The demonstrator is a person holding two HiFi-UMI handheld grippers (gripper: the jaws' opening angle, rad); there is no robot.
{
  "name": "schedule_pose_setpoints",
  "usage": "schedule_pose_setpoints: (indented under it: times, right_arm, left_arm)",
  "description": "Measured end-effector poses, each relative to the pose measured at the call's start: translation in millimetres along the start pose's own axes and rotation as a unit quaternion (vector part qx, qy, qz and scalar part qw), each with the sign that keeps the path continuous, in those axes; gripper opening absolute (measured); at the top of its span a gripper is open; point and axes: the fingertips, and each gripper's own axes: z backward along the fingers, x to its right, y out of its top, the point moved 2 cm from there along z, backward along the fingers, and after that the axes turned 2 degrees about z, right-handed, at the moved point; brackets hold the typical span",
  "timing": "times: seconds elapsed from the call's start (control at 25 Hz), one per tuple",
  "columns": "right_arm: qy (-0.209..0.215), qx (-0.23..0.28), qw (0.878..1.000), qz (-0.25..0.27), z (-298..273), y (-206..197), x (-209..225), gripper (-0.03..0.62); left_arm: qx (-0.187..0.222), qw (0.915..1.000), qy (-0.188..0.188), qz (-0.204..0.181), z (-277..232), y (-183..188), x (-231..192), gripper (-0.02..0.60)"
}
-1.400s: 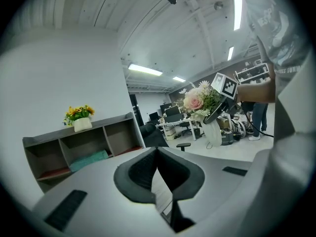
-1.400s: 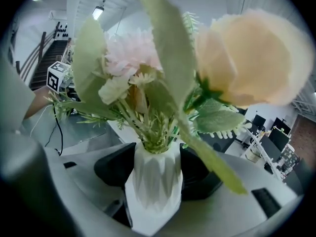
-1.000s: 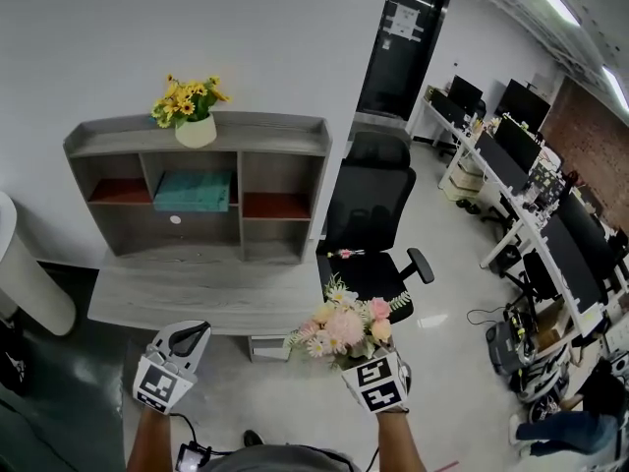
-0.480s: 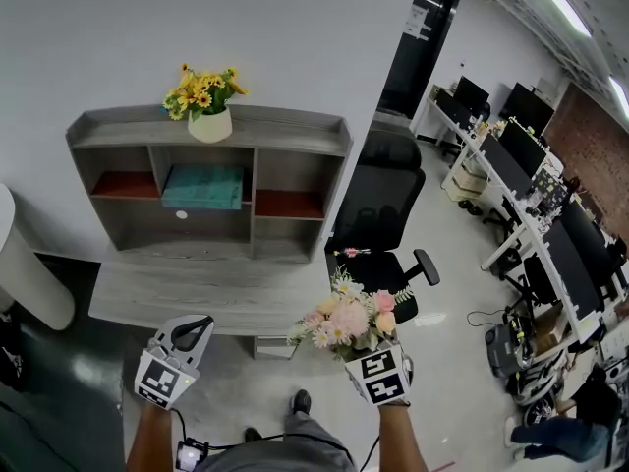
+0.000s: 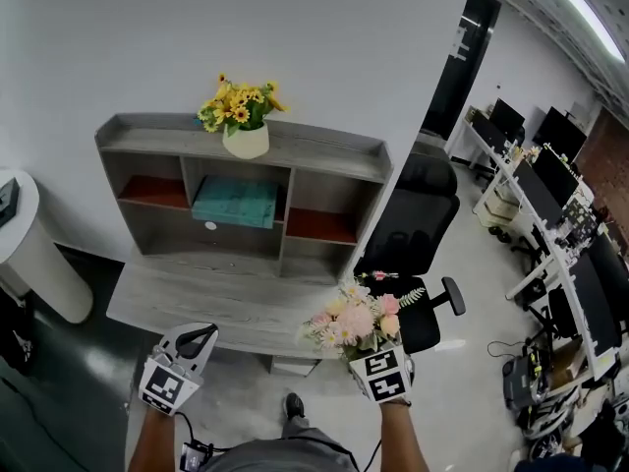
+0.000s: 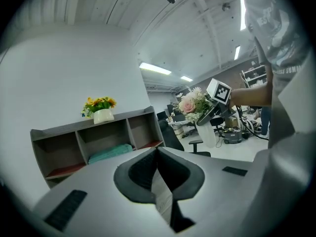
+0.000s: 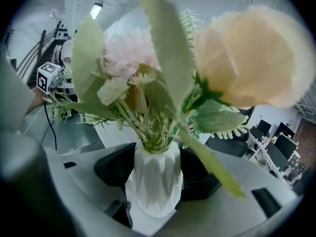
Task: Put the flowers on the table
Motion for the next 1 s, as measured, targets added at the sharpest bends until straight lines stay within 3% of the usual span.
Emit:
schedule_pose_setpoints:
  times: [0.16,0.52,1.0]
  right_arm:
    - [0.013,0.002,1.000,0.003,-29.8,5.7,8.3,0.288]
    - [0.019,0.013,1.000,-0.001,-93.6,5.6,39.2,0.288]
    - [0.030,0.030,0.999,-0.030,-172.1,-12.6,69.4,0.288]
  left_arm:
    - [-0.014,0.9998,0.011,-0.008,-9.2,-7.0,-12.2,0.017]
    - [-0.034,0.9984,0.034,0.029,-29.8,-25.9,-26.5,0.017]
    - [-0.083,0.9950,0.034,0.044,-59.0,-58.8,-26.0,0.017]
